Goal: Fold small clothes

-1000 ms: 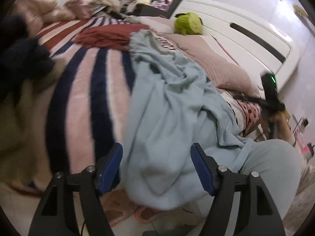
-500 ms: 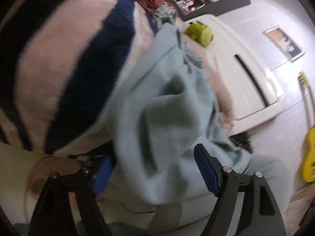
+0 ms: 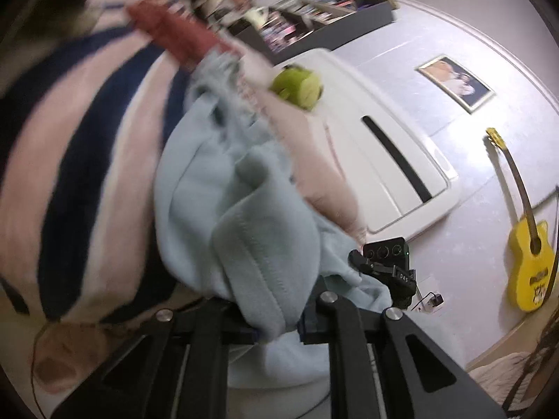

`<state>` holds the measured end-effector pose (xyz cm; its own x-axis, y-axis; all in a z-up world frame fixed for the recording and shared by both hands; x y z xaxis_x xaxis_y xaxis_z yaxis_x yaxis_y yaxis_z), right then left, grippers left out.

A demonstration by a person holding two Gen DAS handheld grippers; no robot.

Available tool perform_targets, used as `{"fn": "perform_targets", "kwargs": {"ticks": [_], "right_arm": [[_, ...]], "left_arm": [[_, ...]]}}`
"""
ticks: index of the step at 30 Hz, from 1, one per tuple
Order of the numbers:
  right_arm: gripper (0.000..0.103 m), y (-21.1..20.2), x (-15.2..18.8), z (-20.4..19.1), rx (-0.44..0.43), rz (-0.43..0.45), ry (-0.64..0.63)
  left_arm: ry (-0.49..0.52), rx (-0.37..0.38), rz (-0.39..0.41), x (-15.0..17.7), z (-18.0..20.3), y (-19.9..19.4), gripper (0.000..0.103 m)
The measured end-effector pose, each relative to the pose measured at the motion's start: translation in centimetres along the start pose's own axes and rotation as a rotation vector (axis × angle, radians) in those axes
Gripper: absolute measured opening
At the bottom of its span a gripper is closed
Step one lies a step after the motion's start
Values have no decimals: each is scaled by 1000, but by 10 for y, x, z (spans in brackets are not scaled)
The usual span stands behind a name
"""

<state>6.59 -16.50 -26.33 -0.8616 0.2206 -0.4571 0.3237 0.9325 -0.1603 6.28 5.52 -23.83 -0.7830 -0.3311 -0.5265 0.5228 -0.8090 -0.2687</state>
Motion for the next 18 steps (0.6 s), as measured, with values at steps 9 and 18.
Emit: {"fn": "perform_targets", "kwargs": {"ticks": [9,18], "right_arm": [[9,-39,-38,-72,-37,174,-140],[9,-74,-34,-115,74,171,-272]], "left_arm": [[198,50,146,-51,89,-41,10],[320,-79,150,-61,123,-76,11]]}}
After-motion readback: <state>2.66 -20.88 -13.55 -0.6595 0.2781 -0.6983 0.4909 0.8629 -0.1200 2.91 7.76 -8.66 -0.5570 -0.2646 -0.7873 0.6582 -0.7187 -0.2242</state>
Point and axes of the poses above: each gripper's, at about its wrist camera, not at the fingertips, and y roughly the way its jaws point, z to its right, x to its underside, the point moved 9 cm from there along y, roughly the way its jaws point, and after that the axes turned 1 degree about -y, right-handed, at the moved point
